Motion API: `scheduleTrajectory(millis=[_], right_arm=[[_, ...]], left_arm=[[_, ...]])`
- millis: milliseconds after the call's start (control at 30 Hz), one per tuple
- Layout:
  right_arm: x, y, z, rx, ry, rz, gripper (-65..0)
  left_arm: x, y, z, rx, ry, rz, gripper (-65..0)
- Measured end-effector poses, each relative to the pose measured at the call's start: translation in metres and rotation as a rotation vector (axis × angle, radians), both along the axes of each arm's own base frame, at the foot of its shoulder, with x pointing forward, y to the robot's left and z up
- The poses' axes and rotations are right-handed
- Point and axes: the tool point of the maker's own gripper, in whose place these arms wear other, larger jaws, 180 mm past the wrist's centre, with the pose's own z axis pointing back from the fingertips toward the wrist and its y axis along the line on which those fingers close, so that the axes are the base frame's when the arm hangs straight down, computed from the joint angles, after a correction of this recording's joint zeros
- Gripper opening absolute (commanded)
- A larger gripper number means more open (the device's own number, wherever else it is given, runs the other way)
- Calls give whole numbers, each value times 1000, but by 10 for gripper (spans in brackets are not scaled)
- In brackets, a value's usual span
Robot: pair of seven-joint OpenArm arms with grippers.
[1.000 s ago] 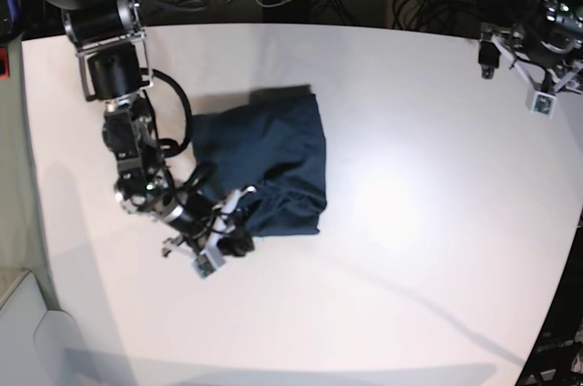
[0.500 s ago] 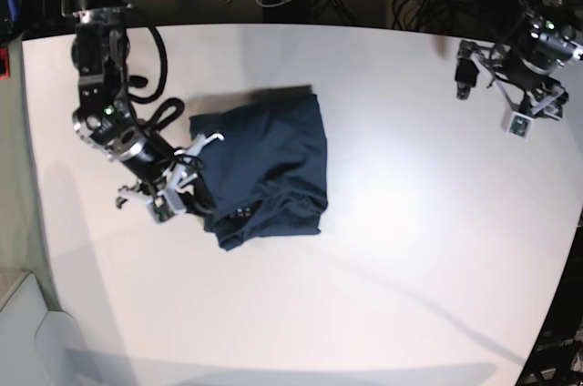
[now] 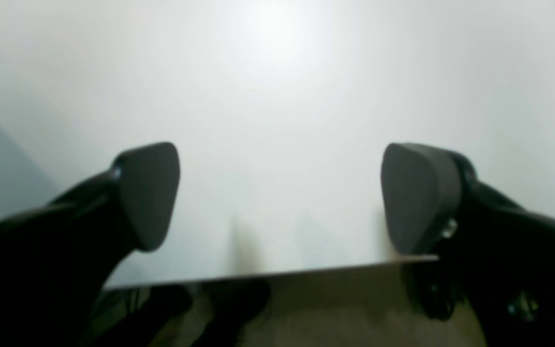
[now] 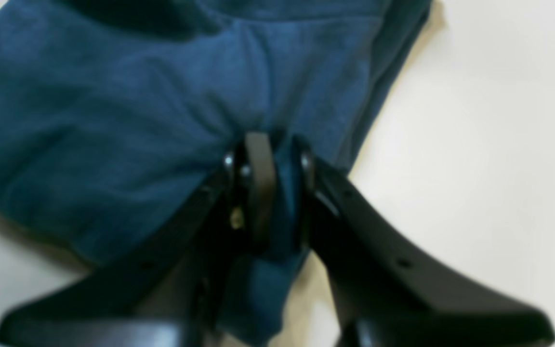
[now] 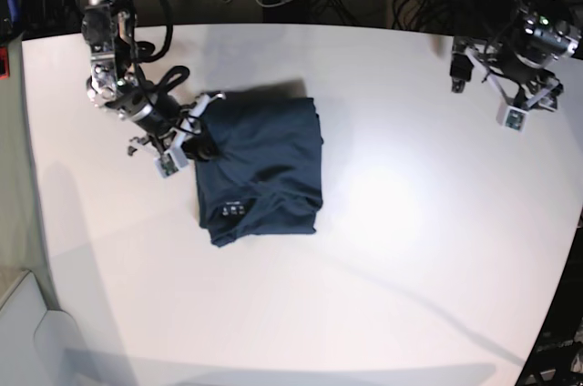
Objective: Layout the t-shirt on the table in an organized manner, then fold the t-shirt properly
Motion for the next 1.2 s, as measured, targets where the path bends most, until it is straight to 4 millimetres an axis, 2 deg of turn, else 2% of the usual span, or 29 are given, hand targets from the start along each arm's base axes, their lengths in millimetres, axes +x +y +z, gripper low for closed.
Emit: scheduleTrajectory(millis=[133,200,300,367,467,533,700,800,933,1000,1133,1200], right_arm=[[-13,-5,11,-44,-22,31,-573],[-11,-12,34,-44,-85,22,-573],[-8,-30,77,-60,-206,13,-573],[-9,-42,93,-60,-246,-42,-573],[-23,-67,101,-79,-258,-130,-573],[-39,-91,99,-115,-236,-193,-573],[-88,-147,78,-211,-123,-324,-573],[-124,-173,68,-250,-53,-396,-573],[-167,-197,59,-299,38,-472,-574],[-184,-208,56,-310,64,-512,-574],[-217,-225,30,-294,165,-591,-575],[-235,-236,17,-292,220,-634,-588]], left_arm=[[3,-1,2,-6,-16,-2,0],[3,-2,1,-9,-12,-1,0],[3,-3,2,-9,-17,-3,-121],[3,-2,3,-6,-16,-3,-219],[5,-12,3,-57,-35,-3,-405],[-4,-14,-1,-69,-19,-6,-508],[-33,-14,-8,-52,48,-7,-646],[-45,-14,-3,-44,41,-12,-645],[-86,6,-13,-11,135,61,-648],[-100,14,-15,-5,157,92,-648],[-120,7,-23,-26,204,91,-648],[-132,-4,-31,-41,242,58,-648]])
